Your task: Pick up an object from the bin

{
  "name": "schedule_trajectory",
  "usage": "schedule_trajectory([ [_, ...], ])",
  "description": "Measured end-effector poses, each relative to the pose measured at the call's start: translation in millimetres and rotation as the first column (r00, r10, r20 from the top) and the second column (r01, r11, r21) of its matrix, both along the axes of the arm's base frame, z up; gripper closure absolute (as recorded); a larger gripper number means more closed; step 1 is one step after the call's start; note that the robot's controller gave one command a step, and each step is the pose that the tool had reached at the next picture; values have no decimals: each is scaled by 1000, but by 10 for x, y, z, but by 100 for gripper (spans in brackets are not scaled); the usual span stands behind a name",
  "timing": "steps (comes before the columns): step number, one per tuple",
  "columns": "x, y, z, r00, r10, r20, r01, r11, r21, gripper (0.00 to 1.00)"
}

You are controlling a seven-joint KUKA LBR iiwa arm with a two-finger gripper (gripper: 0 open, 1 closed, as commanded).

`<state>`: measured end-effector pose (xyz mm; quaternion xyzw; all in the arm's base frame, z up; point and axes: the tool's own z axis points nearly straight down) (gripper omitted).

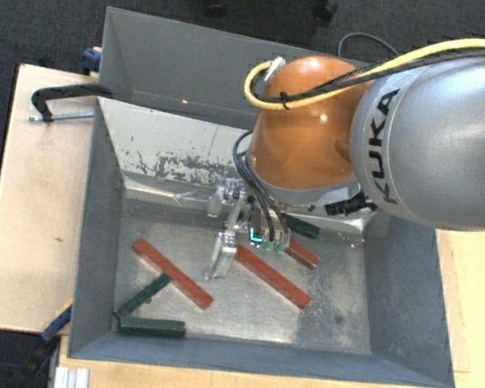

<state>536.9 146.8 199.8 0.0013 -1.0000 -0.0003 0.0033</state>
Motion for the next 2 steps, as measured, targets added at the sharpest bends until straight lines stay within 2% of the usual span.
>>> schedule_trajectory([
  [1,-416,142,-1334,997,-80,-1,80,997,-1,0],
  [2,-434,137,-973,998,-53,13,53,999,3,0],
])
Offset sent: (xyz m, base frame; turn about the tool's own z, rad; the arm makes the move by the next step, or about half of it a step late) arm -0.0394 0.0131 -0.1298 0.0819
